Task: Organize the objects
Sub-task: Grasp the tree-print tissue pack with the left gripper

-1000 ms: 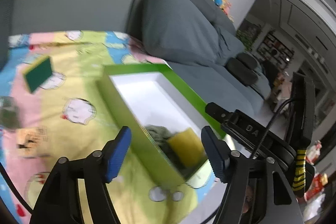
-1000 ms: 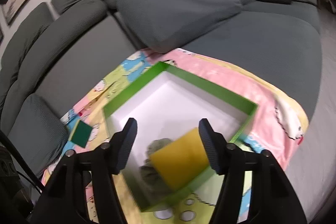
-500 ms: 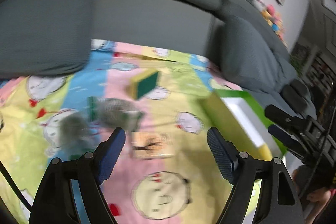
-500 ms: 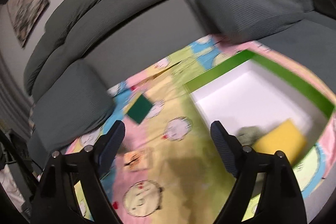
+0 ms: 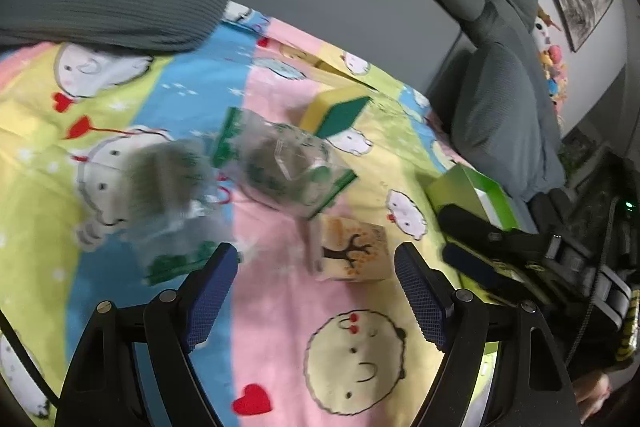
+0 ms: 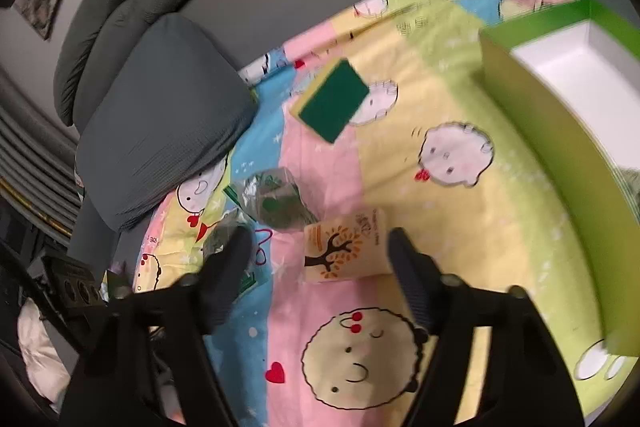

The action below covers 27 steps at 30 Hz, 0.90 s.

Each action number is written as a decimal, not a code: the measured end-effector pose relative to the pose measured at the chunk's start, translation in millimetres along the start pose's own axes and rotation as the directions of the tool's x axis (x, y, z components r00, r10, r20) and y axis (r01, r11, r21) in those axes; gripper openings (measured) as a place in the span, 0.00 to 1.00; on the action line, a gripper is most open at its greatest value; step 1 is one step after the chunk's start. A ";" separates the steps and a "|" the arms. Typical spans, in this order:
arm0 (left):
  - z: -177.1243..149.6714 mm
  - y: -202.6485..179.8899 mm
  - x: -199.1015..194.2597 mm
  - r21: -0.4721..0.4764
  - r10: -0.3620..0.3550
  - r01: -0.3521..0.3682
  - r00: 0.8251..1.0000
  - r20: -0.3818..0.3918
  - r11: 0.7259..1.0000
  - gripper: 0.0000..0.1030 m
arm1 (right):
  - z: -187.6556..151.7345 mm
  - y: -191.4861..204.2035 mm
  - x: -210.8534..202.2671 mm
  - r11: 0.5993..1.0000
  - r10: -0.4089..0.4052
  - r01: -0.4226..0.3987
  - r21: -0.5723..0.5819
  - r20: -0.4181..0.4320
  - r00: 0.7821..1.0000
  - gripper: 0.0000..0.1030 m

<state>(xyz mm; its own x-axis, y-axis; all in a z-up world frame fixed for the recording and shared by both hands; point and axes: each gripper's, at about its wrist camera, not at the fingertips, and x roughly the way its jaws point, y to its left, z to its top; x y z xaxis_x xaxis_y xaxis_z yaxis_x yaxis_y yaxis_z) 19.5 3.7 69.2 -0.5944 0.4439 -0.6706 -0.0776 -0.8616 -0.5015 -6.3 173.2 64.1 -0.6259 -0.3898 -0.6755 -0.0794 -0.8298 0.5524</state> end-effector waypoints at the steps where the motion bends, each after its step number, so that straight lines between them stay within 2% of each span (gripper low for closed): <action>1: 1.0 -1.5 4.7 0.002 -0.014 0.014 1.000 -0.010 1.000 0.78 | 1.4 -1.2 4.5 1.000 -0.003 0.003 0.011 -0.012 1.000 0.55; 7: 5.7 -6.3 37.1 0.021 0.044 -0.042 0.994 -0.101 0.999 0.78 | 9.4 -8.7 24.6 0.997 -0.069 0.070 0.030 -0.051 0.996 0.54; 10: 10.2 -7.6 53.0 -0.020 0.025 -0.028 0.989 -0.149 0.999 0.78 | 12.6 -12.4 35.4 0.994 -0.102 0.105 0.027 -0.081 0.991 0.54; 14: 4.0 -12.2 66.5 0.012 0.053 -0.051 0.984 -0.169 0.999 0.77 | 15.6 -15.6 41.1 0.994 -0.102 0.105 0.021 -0.105 0.989 0.51; 15: 4.1 -13.2 69.6 0.018 0.052 -0.050 0.982 -0.180 0.999 0.76 | 16.0 -15.8 42.9 0.994 -0.104 0.106 0.011 -0.111 0.988 0.44; 16: 3.2 -13.7 72.7 0.017 0.033 -0.031 0.981 -0.192 0.999 0.74 | 16.5 -15.4 45.1 0.995 -0.102 0.102 -0.003 -0.123 0.987 0.31; 17: 2.4 -14.0 74.9 0.013 0.020 -0.018 0.979 -0.202 1.000 0.73 | 16.8 -15.8 47.2 0.995 -0.099 0.099 -0.009 -0.136 0.986 0.28; 18: 1.3 -13.9 77.4 0.003 0.010 -0.009 0.977 -0.214 1.000 0.73 | 16.3 -17.4 49.0 0.995 -0.097 0.097 -0.003 -0.144 0.985 0.29; 23: 1.5 -17.5 80.6 0.017 0.015 -0.011 0.976 -0.216 1.000 0.57 | 14.7 -26.4 57.2 0.994 -0.096 0.103 0.031 -0.177 0.979 0.30; 27: 2.0 -15.6 82.2 0.012 0.023 -0.021 0.975 -0.220 1.000 0.53 | 12.8 -29.1 62.5 0.994 -0.093 0.102 0.042 -0.189 0.978 0.32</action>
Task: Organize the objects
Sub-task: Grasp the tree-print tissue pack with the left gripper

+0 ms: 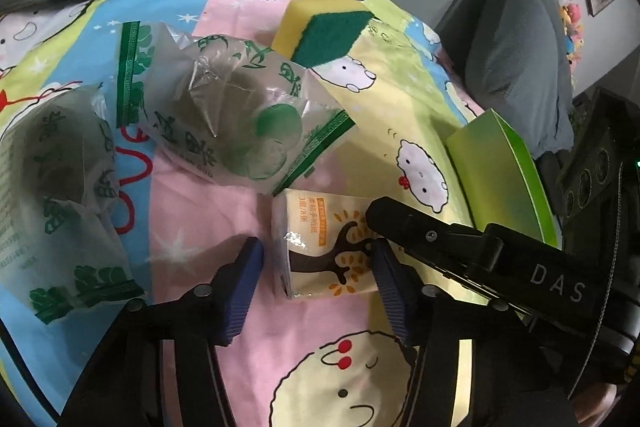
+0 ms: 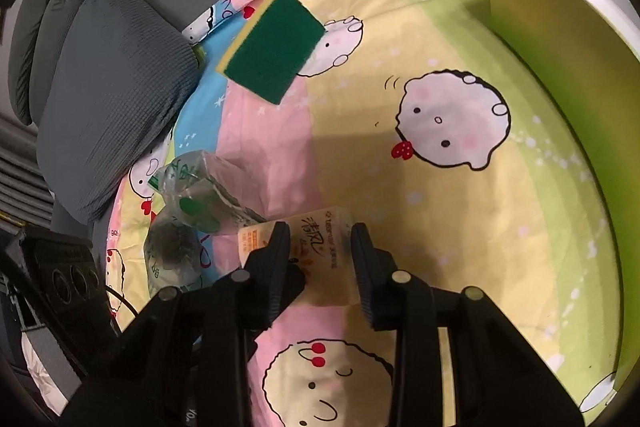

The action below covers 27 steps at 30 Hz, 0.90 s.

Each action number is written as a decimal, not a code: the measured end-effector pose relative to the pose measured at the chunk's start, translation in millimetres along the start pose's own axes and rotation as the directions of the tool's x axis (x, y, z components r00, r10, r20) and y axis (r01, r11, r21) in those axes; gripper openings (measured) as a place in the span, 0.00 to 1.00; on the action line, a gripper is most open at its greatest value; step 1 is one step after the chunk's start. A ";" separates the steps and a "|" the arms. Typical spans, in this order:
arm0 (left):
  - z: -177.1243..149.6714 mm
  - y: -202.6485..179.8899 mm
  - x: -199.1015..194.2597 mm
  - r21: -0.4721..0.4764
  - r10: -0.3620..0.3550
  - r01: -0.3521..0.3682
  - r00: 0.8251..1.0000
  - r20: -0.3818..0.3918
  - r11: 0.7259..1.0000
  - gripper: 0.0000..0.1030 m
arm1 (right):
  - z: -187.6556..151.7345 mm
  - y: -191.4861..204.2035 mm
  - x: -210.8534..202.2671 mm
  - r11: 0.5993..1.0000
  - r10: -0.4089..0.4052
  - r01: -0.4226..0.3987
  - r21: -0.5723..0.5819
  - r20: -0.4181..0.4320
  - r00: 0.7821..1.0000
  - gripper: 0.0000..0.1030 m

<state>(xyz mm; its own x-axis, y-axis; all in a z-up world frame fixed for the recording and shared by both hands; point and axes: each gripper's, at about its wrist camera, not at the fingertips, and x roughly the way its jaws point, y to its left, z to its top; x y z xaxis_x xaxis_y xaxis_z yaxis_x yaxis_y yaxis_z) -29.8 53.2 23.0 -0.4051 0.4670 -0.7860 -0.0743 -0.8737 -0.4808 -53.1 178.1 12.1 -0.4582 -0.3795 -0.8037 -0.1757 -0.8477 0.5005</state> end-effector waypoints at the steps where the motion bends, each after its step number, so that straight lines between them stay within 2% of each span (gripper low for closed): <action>1: -0.4 0.4 -0.5 0.002 0.005 -0.005 1.000 0.001 1.000 0.51 | -0.2 -0.3 2.1 1.000 0.000 0.000 0.001 -0.004 1.000 0.34; 7: -1.5 4.8 1.5 -0.001 -0.010 0.010 1.000 0.011 1.000 0.49 | -1.0 -0.4 8.4 1.000 -0.002 0.002 -0.010 -0.008 1.000 0.40; 10: -1.9 4.6 2.6 0.010 -0.031 0.031 0.999 0.026 0.999 0.48 | -0.6 -1.4 12.7 0.999 0.035 -0.035 -0.007 -0.019 0.999 0.44; 18: -4.1 2.5 -5.9 0.020 -0.040 0.040 0.999 0.031 0.999 0.46 | -3.6 6.1 10.7 0.999 0.036 -0.036 -0.019 -0.004 0.999 0.41; 27: -11.7 -18.9 -37.6 0.104 -0.058 0.044 0.989 0.135 0.994 0.46 | -16.2 14.7 -28.2 0.993 0.095 -0.084 -0.085 0.132 0.987 0.41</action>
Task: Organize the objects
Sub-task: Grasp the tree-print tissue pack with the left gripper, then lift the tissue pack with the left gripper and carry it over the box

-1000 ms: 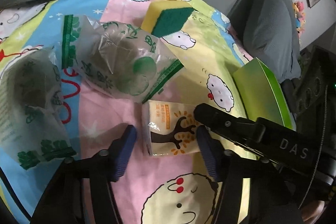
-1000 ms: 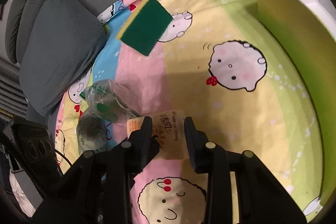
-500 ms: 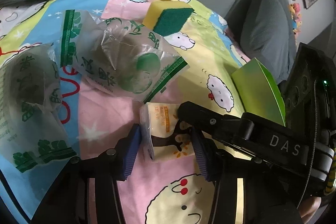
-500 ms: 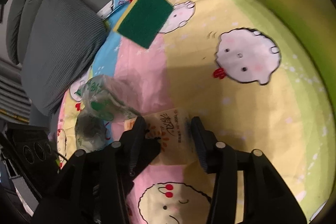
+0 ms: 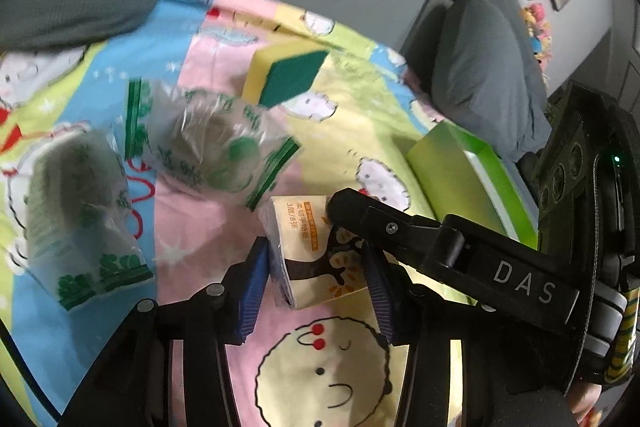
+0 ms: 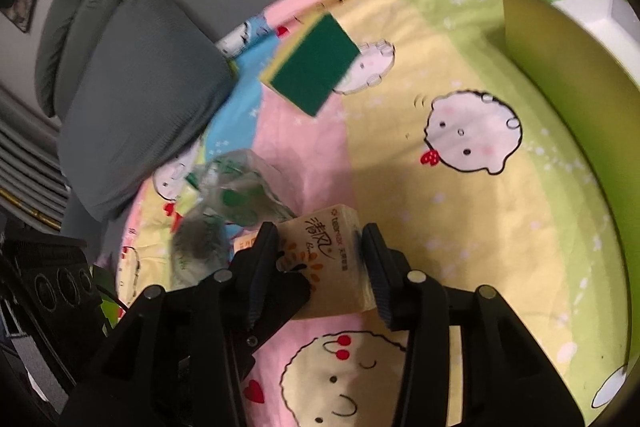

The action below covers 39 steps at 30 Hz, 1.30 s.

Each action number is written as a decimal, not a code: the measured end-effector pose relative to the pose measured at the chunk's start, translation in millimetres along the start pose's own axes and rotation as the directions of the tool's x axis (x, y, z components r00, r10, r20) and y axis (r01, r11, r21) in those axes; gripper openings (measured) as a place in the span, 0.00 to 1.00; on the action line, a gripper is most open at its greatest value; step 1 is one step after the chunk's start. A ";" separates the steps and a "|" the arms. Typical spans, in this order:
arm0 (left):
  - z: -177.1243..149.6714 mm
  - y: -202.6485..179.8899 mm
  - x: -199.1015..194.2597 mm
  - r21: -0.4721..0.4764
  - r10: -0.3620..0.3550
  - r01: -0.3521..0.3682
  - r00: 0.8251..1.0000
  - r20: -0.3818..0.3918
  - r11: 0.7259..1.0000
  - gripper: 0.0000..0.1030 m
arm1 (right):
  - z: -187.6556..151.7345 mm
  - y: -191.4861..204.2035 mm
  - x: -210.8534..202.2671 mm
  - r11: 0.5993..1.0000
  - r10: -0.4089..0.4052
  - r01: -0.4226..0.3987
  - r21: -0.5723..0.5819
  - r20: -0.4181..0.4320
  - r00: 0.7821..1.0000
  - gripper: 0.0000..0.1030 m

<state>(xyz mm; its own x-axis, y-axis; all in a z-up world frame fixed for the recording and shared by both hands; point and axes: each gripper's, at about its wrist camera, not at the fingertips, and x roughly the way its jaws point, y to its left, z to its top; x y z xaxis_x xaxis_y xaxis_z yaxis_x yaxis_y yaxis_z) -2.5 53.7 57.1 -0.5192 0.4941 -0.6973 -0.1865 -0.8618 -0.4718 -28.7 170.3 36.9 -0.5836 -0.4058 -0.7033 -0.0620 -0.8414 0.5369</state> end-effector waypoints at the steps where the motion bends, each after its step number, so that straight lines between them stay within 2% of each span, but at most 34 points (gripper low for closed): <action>1: -0.4 -3.7 -4.7 0.016 -0.001 0.000 1.000 0.016 1.000 0.46 | -1.2 2.2 -6.9 1.000 0.009 -0.009 -0.013 0.024 1.000 0.41; 6: -1.0 -18.8 -25.6 0.084 0.006 -0.016 0.992 0.123 0.996 0.46 | -2.9 10.3 -27.3 0.996 0.067 -0.059 -0.061 0.130 0.989 0.41; 11: -0.3 -27.4 -41.0 0.129 0.003 -0.030 0.978 0.210 0.991 0.46 | -3.7 16.9 -41.2 0.990 0.115 -0.096 -0.101 0.204 0.972 0.42; 23: -6.1 -48.4 -71.7 0.220 -0.057 -0.028 0.927 0.371 0.975 0.46 | -12.7 29.0 -85.2 0.969 0.205 -0.132 -0.210 0.377 0.903 0.43; 31: -8.3 -57.4 -79.7 0.260 -0.085 -0.027 0.907 0.412 0.965 0.46 | -15.0 30.0 -99.6 0.962 0.228 -0.136 -0.235 0.425 0.876 0.43; 39: -10.9 -69.8 -82.1 0.291 -0.098 -0.032 0.903 0.419 0.956 0.46 | -17.1 25.2 -110.0 0.963 0.232 -0.138 -0.232 0.449 0.863 0.43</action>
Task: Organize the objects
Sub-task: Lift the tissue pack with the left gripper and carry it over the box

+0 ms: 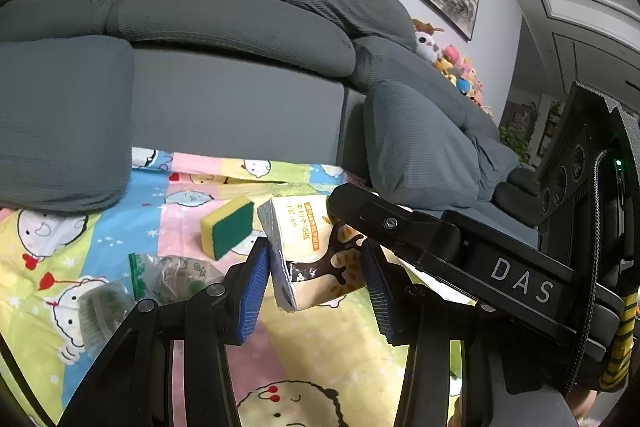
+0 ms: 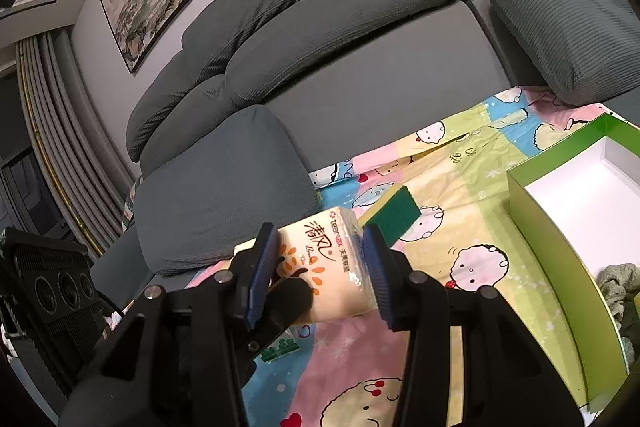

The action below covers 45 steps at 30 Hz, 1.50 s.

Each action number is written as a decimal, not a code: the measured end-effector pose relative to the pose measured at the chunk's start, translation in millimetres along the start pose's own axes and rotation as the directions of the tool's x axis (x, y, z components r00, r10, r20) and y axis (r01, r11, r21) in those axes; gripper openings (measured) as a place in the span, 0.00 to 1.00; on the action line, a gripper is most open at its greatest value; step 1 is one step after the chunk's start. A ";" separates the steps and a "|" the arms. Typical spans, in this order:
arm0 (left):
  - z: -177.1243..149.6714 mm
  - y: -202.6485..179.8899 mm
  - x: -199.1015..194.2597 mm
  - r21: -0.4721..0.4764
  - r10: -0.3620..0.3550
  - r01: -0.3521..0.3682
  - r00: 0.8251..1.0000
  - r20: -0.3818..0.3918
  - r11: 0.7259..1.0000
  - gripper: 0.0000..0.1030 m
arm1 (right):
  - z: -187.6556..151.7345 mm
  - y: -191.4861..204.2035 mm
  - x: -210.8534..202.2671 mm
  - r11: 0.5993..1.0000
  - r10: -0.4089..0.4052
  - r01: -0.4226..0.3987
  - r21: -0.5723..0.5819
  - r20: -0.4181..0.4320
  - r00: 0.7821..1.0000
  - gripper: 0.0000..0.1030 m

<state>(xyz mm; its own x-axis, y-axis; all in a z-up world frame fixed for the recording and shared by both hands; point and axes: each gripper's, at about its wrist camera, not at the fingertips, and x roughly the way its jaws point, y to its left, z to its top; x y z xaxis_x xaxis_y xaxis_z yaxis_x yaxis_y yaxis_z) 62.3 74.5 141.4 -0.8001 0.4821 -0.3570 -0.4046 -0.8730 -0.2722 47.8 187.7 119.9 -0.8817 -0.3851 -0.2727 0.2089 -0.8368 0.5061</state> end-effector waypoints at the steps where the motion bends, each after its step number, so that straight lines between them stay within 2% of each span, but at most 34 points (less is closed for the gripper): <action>1: 0.3 -1.9 0.1 0.005 -0.002 0.002 1.000 0.000 1.000 0.46 | 0.8 -1.2 -1.7 1.000 -0.001 0.001 0.001 0.002 1.000 0.43; 6: -0.4 -11.4 1.3 0.013 -0.024 0.024 1.000 -0.009 1.000 0.46 | 3.1 -5.1 -11.2 1.000 -0.030 0.030 0.002 -0.008 1.000 0.43; 10: 1.5 -24.3 0.5 0.019 -0.057 0.057 0.998 -0.001 0.998 0.46 | 8.1 -6.5 -28.1 0.999 -0.047 0.047 -0.015 0.023 0.999 0.43; 13: 3.0 -35.0 2.0 0.038 -0.054 0.054 0.999 0.003 0.998 0.46 | 11.3 -14.9 -34.8 0.999 -0.043 0.043 0.000 0.029 0.999 0.43; 18: 3.9 -49.9 12.2 0.046 -0.079 0.080 0.996 -0.030 0.996 0.46 | 15.1 -25.0 -42.3 0.997 -0.080 0.079 0.015 0.025 0.997 0.43; 21: 4.4 -60.4 19.4 0.041 -0.089 0.092 0.995 -0.050 0.995 0.46 | 17.8 -37.0 -48.9 0.994 -0.095 0.094 0.062 0.021 0.995 0.43; 30: 5.0 -99.5 40.9 0.069 -0.147 0.156 0.982 -0.122 0.985 0.46 | 26.0 -70.0 -78.4 0.974 -0.170 0.162 0.160 0.036 0.985 0.43; 37: 1.2 -127.3 60.6 0.078 -0.187 0.205 0.963 -0.192 0.976 0.46 | 26.2 -96.8 -98.2 0.943 -0.231 0.216 0.252 0.032 0.972 0.43; 45: 1.1 -155.0 77.1 0.117 -0.193 0.226 0.950 -0.247 0.967 0.46 | 31.6 -120.9 -113.4 0.926 -0.261 0.240 0.291 0.032 0.965 0.43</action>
<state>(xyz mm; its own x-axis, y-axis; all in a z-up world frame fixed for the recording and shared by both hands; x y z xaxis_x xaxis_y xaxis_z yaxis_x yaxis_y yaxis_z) 62.9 247.0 157.1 -0.5727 0.6441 -0.5071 -0.6243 -0.7436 -0.2394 109.2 344.8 115.5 -0.9187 -0.1410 -0.3688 -0.1418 -0.7539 0.6415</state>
